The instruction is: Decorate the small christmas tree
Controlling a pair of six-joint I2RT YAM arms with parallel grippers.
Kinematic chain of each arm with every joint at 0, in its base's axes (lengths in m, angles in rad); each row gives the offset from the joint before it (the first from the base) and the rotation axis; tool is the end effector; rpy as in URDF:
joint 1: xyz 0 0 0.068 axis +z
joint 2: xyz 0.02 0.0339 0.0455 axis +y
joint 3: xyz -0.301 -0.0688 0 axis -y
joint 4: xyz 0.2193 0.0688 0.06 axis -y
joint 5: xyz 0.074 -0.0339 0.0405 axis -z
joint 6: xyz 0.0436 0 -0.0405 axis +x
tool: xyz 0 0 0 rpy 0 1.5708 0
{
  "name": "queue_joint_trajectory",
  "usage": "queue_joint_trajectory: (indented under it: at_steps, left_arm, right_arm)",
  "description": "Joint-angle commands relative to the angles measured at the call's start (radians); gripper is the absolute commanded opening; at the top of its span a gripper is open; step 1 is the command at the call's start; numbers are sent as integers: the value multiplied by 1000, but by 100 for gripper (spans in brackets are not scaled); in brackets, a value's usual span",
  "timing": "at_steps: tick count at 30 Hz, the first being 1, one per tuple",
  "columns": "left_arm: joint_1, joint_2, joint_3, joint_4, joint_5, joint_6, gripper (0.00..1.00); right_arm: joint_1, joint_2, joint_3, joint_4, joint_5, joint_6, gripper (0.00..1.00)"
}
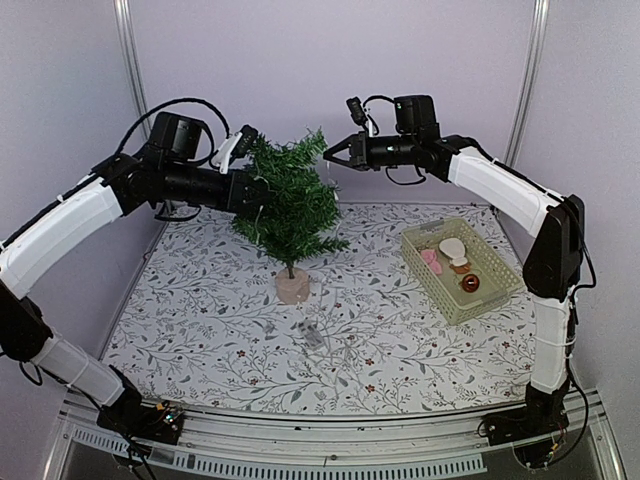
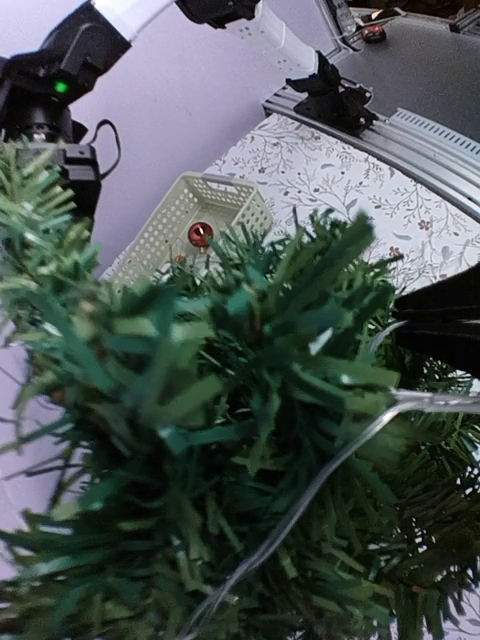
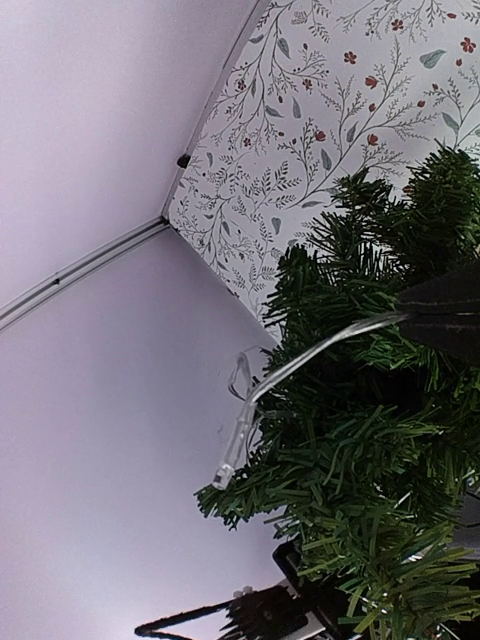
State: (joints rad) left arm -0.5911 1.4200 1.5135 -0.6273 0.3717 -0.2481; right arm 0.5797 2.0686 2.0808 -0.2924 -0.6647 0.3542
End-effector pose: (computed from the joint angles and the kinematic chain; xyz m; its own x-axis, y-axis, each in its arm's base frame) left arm 0.2288 -0.1726 0.4330 -0.6008 0.1277 -0.7891 0.6512 0.6507 -0.3905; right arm 0.3922 0.2889 0.4107 -0.5386 -0.0263 -0.8422 -0.7893 0.3656 0.4933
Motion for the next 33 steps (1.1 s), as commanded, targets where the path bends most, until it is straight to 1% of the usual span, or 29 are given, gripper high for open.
queue_joint_trajectory:
  at_steps: [1,7,12,15,18,22,23,27,28,33]
  left_arm:
    - [-10,-7,-80,119,-7,-46,0]
    - [-15,-14,-125,146,-102,-43,0]
    - [-22,-29,-124,156,-156,-30,0]
    - [-25,-50,-135,174,-169,-23,5]
    - [-27,-67,-142,180,-171,-11,16]
    - [-26,-87,-142,156,-205,2,26]
    - [-24,-92,-143,149,-214,3,28]
    - [-20,-115,-157,139,-228,3,33]
    - [-18,-119,-162,137,-229,3,34]
    - [-6,-139,-182,135,-227,4,35]
  right_arm:
    - [-2,2,25,-9,-11,-11,0]
    - [-2,1,25,-13,-17,-15,0]
    - [-3,-3,23,-13,-26,-21,2]
    - [-2,-8,22,-11,-28,-25,4]
    - [-2,-12,22,-11,-35,-26,12]
    - [-3,-23,11,-11,-47,-29,23]
    - [-4,-26,5,-10,-45,-28,24]
    - [-8,-50,-24,2,-51,-28,35]
    - [-11,-58,-33,5,-54,-25,38]
    - [-23,-94,-72,19,-59,-13,54]
